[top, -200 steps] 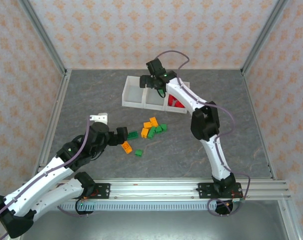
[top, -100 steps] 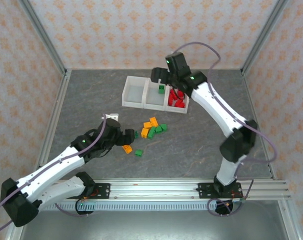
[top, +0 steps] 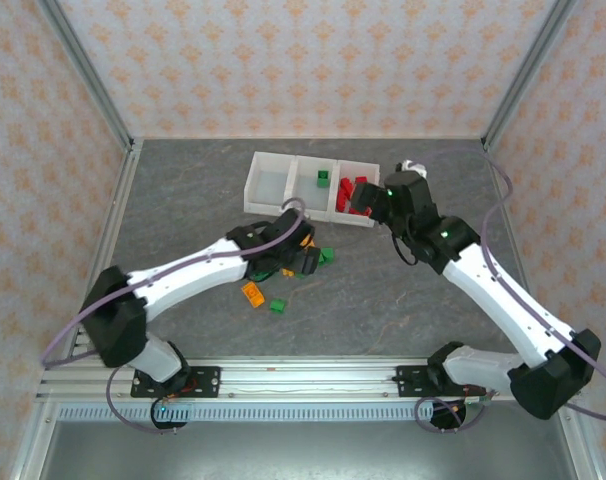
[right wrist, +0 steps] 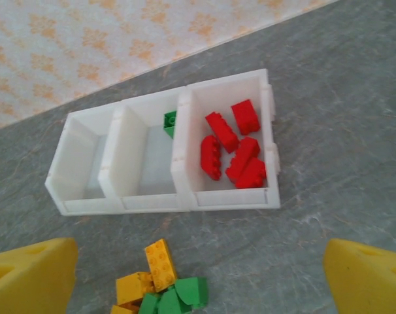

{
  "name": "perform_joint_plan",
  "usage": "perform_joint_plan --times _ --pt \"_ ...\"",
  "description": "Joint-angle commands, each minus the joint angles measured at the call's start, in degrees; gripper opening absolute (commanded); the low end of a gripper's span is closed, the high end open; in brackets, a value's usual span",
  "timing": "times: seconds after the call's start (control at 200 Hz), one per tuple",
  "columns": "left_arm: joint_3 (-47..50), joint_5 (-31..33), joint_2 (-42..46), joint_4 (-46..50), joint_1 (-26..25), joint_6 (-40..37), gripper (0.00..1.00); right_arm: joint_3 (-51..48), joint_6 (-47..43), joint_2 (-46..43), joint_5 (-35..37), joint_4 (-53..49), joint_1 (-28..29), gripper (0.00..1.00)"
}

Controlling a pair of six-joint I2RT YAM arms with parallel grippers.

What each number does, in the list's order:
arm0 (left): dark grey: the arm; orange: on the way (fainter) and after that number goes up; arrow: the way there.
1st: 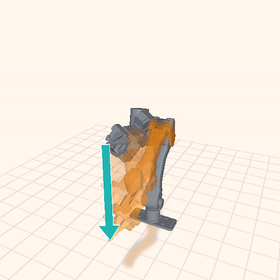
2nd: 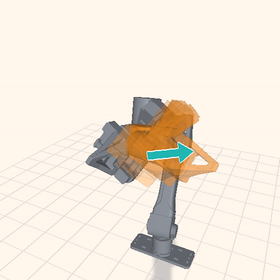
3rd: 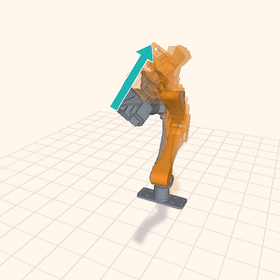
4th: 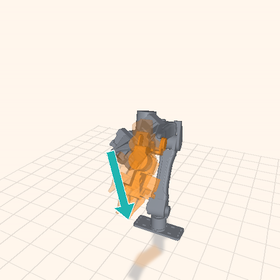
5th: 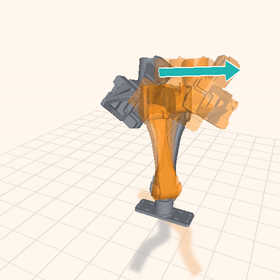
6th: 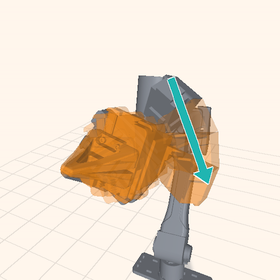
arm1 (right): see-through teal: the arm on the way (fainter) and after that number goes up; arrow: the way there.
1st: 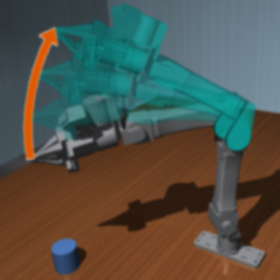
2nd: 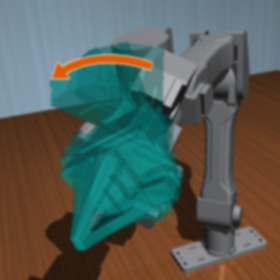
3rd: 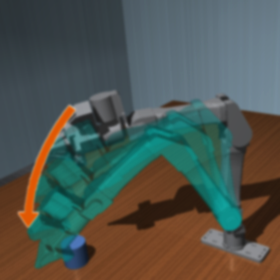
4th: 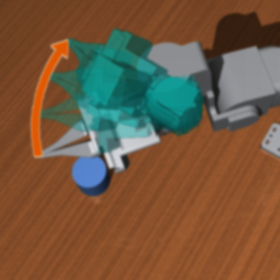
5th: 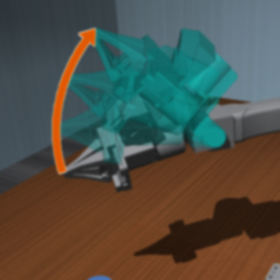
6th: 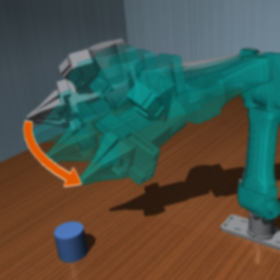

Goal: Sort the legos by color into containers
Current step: Pick up the lego from the center of the table.

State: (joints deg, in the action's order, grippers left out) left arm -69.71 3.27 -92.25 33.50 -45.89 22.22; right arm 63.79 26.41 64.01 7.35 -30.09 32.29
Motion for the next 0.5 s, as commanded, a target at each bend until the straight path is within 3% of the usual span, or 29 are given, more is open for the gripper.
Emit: perform_joint_plan --times 0.0,0.225,0.496 --pt "-5.1 -1.4 -5.2 5.1 -0.6 -2.6 0.83 -4.0 3.9 -4.5 4.4 -1.5 -0.4 0.96" --pt "-11.2 -3.7 -13.0 5.4 -0.8 -2.7 0.73 -11.1 6.5 -12.0 6.1 -3.3 -0.4 0.96" --pt "-13.3 -3.1 -18.8 7.9 -0.7 -3.2 0.65 -11.2 5.2 -12.9 8.9 -4.3 -0.3 0.98"
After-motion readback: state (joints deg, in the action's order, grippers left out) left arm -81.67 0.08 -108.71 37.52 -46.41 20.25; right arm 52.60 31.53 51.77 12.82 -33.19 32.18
